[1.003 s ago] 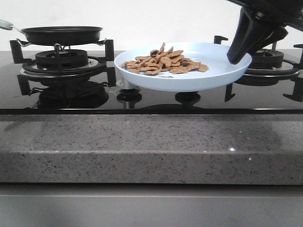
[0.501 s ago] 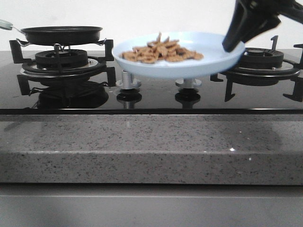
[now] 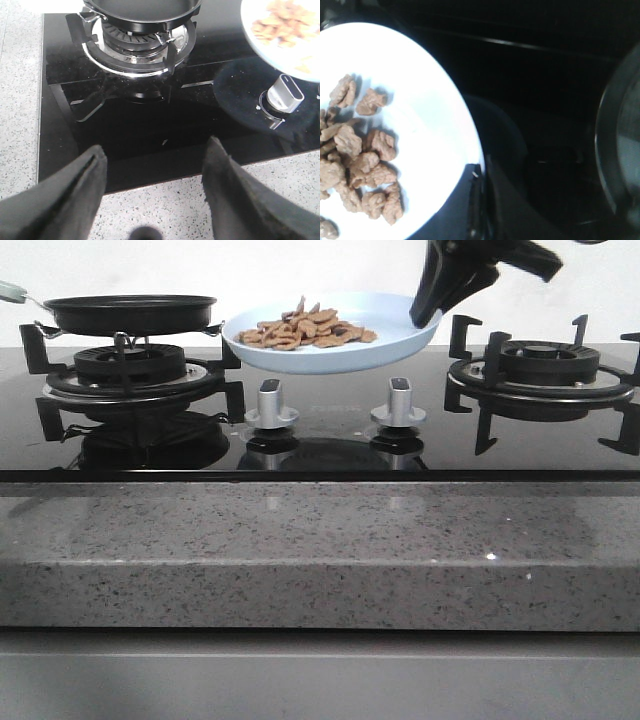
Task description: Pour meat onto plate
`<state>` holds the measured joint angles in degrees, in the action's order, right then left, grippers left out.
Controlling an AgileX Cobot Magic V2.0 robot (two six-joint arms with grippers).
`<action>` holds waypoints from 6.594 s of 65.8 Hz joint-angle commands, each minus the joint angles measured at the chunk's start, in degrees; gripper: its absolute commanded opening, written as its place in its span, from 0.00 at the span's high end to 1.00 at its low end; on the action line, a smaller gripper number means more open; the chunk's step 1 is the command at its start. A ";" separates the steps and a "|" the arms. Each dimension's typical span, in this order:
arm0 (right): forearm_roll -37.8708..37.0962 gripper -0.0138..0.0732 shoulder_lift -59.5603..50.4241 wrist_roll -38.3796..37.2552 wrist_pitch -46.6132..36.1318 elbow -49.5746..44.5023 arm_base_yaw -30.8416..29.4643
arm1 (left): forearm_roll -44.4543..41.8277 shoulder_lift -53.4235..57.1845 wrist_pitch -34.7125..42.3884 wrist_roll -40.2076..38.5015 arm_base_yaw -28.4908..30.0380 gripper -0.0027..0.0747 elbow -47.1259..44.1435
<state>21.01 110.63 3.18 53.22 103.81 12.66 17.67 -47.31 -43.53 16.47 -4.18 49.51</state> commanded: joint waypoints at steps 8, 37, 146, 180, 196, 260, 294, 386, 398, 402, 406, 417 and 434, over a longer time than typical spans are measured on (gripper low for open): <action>-1.61 0.92 4.02 0.19 -0.66 11.33 -0.21 | 1.12 0.25 3.64 -0.52 -0.42 0.42 1.36; -4.28 0.91 11.21 -0.65 -0.08 17.82 -1.67 | 1.12 0.25 3.64 -0.52 -0.42 0.42 1.36; -19.65 0.39 -60.41 -6.83 -3.71 -49.57 1.11 | -1.92 0.98 1.63 -3.26 0.18 0.42 1.36; -22.58 0.45 -79.25 -8.88 1.47 -58.59 1.11 | -15.40 8.32 -4.26 -15.38 1.98 0.47 1.36; -22.58 0.88 -79.49 -8.88 2.11 -58.80 1.11 | -15.12 8.32 -4.26 -15.38 1.98 0.90 1.36; -22.61 0.92 -79.49 -8.83 2.15 -58.80 1.11 | -15.50 26.79 20.17 -15.25 0.96 0.99 -20.15; -22.61 0.92 -79.49 -8.83 2.15 -58.80 1.11 | -13.69 48.66 49.25 -15.25 1.33 0.99 -50.16; -23.39 0.92 -94.82 -8.15 -20.09 -75.40 -9.20 | -13.69 48.45 49.32 -15.25 1.33 0.99 -49.99; -21.01 0.92 -106.20 -8.15 -36.26 -91.03 -12.16 | -13.69 48.45 49.32 -15.25 1.33 0.99 -49.99; -20.60 0.92 -108.70 -8.15 -40.19 -95.43 -12.16 | -13.69 48.45 49.32 -15.25 1.33 0.99 -49.99; -20.52 0.92 -110.39 -8.15 -43.90 -99.10 -12.10 | -13.69 48.45 49.32 -15.25 1.33 0.99 -49.99; -20.52 0.92 -112.24 -8.15 -52.66 -105.03 -12.03 | -13.69 48.45 49.32 -15.25 1.33 0.99 -49.99; -20.52 0.92 -112.24 -8.15 -54.06 -105.02 -11.98 | -13.69 48.45 49.32 -15.25 1.33 0.99 -49.99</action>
<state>0.39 -0.61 -5.50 4.44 -1.45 0.88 3.57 0.18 1.00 1.52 -2.87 -0.19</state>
